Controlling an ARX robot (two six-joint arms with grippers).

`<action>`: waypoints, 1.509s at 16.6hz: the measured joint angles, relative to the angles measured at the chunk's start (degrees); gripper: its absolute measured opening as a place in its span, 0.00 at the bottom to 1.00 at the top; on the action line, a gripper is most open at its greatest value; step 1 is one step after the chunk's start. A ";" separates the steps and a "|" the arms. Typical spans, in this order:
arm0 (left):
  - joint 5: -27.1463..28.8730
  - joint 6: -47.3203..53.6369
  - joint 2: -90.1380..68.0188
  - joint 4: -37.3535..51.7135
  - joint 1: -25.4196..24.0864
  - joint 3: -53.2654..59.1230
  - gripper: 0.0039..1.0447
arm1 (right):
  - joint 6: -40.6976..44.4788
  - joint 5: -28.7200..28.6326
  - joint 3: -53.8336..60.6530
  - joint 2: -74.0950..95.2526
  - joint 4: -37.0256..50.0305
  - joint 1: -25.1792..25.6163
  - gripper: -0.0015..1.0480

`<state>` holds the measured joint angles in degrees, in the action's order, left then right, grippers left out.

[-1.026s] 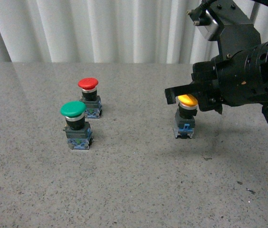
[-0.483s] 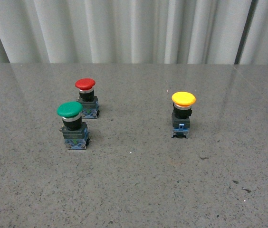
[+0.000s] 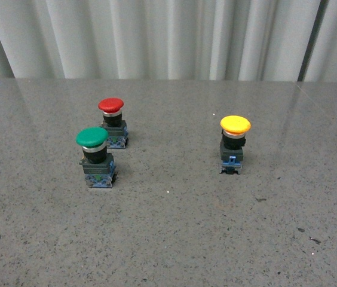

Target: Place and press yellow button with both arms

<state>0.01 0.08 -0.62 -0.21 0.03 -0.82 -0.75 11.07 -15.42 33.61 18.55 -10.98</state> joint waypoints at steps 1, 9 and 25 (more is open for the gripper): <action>0.00 -0.02 0.00 -0.02 0.00 0.00 0.94 | 0.00 -0.22 0.39 -0.11 0.00 0.24 0.02; 0.02 -0.02 0.00 -0.02 0.00 0.00 0.94 | 0.37 -10.38 9.16 -9.90 -1.70 11.10 0.02; 0.00 -0.02 0.00 -0.02 0.00 0.00 0.94 | 0.42 -11.10 14.71 -33.35 -18.78 10.99 0.08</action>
<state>0.01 0.05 -0.62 -0.23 0.03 -0.82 -0.34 -0.03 -0.71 0.25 -0.23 0.01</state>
